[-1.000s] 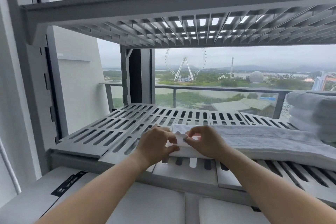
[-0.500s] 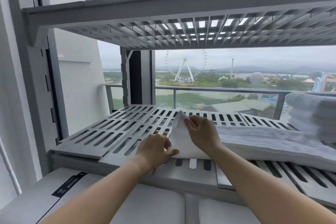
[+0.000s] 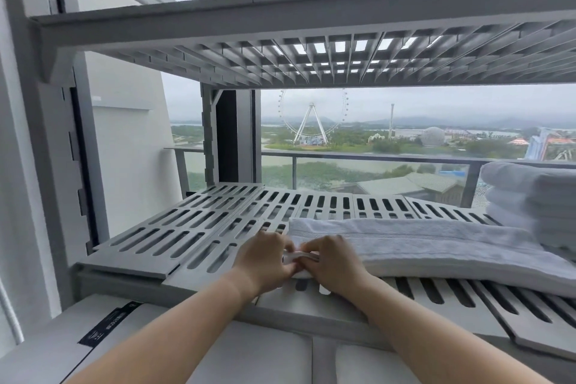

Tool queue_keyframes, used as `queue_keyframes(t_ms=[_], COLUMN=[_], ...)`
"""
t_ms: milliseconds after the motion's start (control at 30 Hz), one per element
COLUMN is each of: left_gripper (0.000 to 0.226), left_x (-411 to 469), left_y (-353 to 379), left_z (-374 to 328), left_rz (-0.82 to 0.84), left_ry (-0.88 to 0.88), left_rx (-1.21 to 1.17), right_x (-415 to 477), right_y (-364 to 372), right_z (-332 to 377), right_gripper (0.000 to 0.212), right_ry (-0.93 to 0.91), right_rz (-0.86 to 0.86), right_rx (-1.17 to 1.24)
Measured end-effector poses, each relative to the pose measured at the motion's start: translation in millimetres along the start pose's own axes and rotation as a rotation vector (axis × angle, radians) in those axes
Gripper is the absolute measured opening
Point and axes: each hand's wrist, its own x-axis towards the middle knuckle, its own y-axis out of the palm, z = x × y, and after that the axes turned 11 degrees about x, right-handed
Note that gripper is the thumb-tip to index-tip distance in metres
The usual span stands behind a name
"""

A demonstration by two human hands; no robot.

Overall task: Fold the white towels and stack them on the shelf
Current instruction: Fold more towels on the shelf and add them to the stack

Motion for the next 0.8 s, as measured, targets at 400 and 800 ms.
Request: queue_keyframes(t_ms=[400, 800], left_gripper=[0.031, 0.049], left_x=[40, 72], left_y=[3, 50], left_z=[-28, -76], left_rz=[0.013, 0.552], left_ry=[-0.066, 0.056], left_rx=[0.017, 0.118], right_x=[-5, -35], right_y=[-79, -142], right_z=[-54, -124], right_gripper=[0.032, 0.068], right_ry=[0.226, 0.453], right_rz=[0.18, 0.393], right_rx=[-0.16, -0.381])
